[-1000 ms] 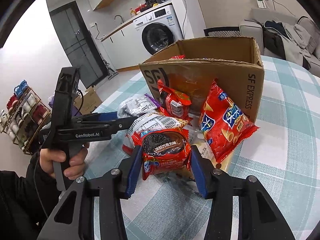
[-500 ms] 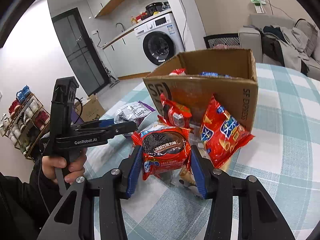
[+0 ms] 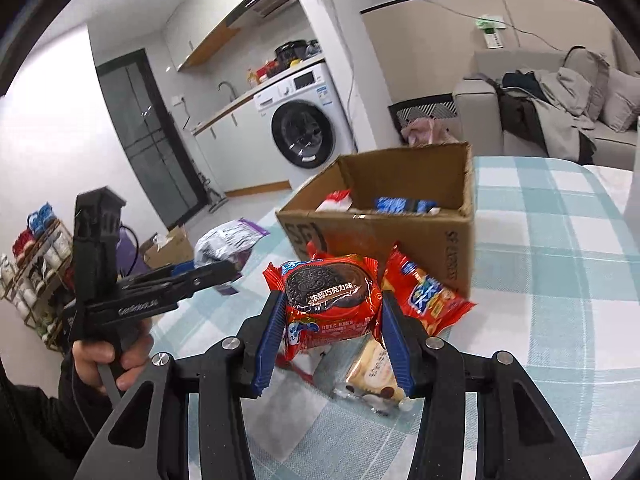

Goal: Organize snacks
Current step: 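Grasp the red Oreo cookie pack with the right tool while the left grasps the silver bag, then carry both packs into the SF box and open both tools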

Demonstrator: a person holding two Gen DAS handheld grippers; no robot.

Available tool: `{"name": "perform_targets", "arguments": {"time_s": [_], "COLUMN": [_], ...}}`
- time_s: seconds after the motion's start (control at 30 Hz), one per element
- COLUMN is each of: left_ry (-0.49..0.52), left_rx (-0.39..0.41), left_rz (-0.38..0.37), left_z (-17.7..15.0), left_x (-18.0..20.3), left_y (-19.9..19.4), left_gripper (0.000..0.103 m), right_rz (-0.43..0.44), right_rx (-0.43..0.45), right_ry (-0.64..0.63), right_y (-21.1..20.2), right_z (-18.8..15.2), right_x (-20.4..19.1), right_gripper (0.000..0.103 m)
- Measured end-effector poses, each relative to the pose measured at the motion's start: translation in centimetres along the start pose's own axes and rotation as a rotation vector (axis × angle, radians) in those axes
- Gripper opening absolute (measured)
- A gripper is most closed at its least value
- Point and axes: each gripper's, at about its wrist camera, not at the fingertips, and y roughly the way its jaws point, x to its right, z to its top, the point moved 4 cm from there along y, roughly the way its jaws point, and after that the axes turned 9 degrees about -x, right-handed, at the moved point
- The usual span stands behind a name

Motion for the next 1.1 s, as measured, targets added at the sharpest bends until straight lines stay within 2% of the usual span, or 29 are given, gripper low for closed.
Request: {"name": "perform_targets", "arguments": {"time_s": [0.57,0.93,1.1], "left_ry": [0.006,0.036,0.058], "left_rx": [0.08,0.092,0.102], "left_rz": [0.014,0.002,0.019], "left_z": [1.8,4.6,6.0], "left_x": [1.3,3.2,4.1], "left_y": [-4.2,-2.9,-1.8], "left_gripper": [0.055,0.055,0.055], "right_rz": [-0.062,-0.091,-0.101], "right_rx": [0.112,0.15,0.16], "right_ry": [0.11,0.113,0.126], "right_y": [-3.5,-4.6,-4.9], "right_z": [2.0,4.9,5.9], "right_x": [1.8,1.5,1.5], "right_gripper": [0.048,0.048,0.048]}}
